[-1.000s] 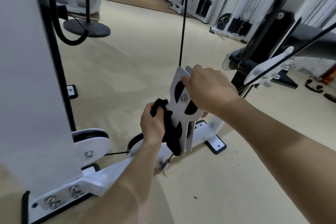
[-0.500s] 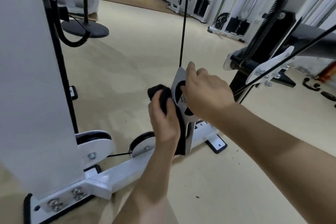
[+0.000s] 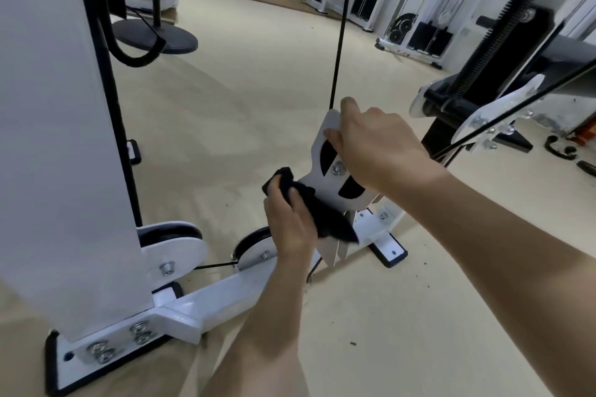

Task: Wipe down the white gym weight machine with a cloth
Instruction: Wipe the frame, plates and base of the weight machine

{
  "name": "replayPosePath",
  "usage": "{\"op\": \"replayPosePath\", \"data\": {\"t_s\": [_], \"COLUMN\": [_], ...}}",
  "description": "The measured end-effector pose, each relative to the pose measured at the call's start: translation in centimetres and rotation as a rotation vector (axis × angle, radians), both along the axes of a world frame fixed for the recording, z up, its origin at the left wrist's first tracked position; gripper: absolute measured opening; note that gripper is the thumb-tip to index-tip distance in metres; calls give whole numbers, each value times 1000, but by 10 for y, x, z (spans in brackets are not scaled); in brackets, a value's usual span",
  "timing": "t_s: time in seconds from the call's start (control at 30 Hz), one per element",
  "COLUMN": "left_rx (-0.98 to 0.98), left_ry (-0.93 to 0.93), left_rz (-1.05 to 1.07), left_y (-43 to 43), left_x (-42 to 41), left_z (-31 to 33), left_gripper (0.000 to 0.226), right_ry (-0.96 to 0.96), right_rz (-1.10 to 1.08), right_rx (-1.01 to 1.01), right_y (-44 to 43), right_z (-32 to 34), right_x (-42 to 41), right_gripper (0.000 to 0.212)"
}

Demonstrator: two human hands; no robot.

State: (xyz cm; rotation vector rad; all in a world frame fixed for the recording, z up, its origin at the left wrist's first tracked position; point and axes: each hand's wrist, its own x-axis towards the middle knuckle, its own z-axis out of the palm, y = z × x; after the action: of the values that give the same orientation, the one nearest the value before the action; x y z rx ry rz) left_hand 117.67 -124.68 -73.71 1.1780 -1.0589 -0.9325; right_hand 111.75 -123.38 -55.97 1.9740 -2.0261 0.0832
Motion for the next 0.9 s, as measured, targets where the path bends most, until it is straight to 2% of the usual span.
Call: {"op": "replayPosePath", "data": {"t_s": [0.03, 0.1, 0.17, 0.23, 0.33, 0.4, 0.47, 0.5, 0.53, 0.6, 0.63, 0.7, 0.8, 0.9], "left_rx": [95, 225, 224, -66, -364, -413, -225, -62, 88, 240, 267, 276, 160, 116], "left_ry": [31, 25, -9, -199, -286, -292, -194, -47, 98, 345, 316, 149, 74, 27], "left_rz": [23, 54, 34, 87, 101, 53, 11, -49, -108, -154, -157, -162, -223, -205], "left_y": [-12, -19, -1, 30, 55, 46, 31, 20, 10, -4, -7, -3, 37, 85], "left_x": [0, 0, -5, -12, -10, 0, 11, 18, 23, 29, 28, 29, 10, -15], "left_z": [2, 3, 10, 7, 7, 2, -7, -9, -10, -19, -24, -21, -26, -21], "left_gripper": [10, 14, 20, 28, 28, 27, 24, 19, 25, 38, 35, 13, 36, 28], "right_ry": [14, 44, 52, 65, 76, 46, 32, 34, 35, 28, 22, 3, 33, 49], "right_rz": [-12, -62, -106, -95, -54, -67, -50, -34, -23, -22, -32, -53, -51, -91], "right_rx": [-1, 22, 63, 85, 73, 74, 71, 65, 61, 54, 51, 46, 41, 44], "right_y": [1, 3, 3, 2, 1, 1, 1, 2, 3, 3, 3, 2, -2, -7], "right_z": [-1, 2, 7, 8, 7, 8, 7, 7, 6, 6, 7, 7, 6, 8], "right_x": [0, -3, -7, -7, -7, -8, -7, -7, -6, -7, -9, -12, -12, -12], "right_gripper": [31, 32, 34, 36, 37, 37, 36, 36, 36, 36, 37, 38, 37, 33]}}
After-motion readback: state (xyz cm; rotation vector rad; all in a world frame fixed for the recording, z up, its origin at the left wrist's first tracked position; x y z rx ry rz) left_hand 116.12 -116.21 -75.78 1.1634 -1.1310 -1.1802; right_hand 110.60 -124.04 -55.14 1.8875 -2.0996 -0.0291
